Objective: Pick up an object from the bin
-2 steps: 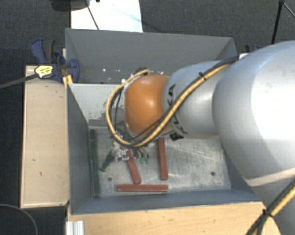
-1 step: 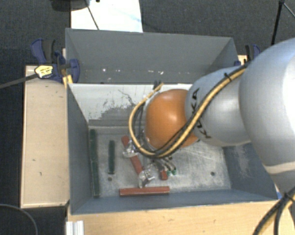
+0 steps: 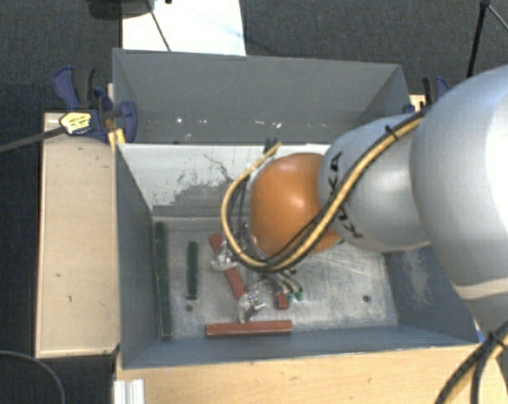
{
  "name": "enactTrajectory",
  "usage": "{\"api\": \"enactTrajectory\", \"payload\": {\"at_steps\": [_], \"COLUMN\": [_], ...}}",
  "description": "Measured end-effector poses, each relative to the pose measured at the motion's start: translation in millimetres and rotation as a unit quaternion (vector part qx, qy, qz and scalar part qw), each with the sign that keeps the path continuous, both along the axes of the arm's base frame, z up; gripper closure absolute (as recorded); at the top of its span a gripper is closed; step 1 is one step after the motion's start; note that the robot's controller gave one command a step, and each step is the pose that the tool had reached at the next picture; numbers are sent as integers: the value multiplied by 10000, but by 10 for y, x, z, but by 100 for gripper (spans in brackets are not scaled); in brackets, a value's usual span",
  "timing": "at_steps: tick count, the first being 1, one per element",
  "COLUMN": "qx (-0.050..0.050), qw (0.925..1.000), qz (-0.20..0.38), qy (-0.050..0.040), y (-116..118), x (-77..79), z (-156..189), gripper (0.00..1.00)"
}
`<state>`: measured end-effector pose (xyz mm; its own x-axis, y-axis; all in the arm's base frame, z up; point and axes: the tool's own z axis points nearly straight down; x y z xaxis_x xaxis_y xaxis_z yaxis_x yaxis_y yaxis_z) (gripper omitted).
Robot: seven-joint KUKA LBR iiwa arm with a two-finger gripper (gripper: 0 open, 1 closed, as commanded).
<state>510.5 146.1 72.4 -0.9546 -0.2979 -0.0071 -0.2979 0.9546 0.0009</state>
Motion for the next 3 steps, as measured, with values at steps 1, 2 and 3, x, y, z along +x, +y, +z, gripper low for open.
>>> {"api": "enactTrajectory", "payload": {"at_steps": [1, 2, 3], "qx": [4, 5, -10], "qw": [9967, 9968, 9971], "qz": [810, 799, 761], "qy": [-51, -50, 3], "y": [-744, -744, -596], "x": [429, 429, 572], "z": [35, 35, 1525], "gripper": [100, 100, 100]}}
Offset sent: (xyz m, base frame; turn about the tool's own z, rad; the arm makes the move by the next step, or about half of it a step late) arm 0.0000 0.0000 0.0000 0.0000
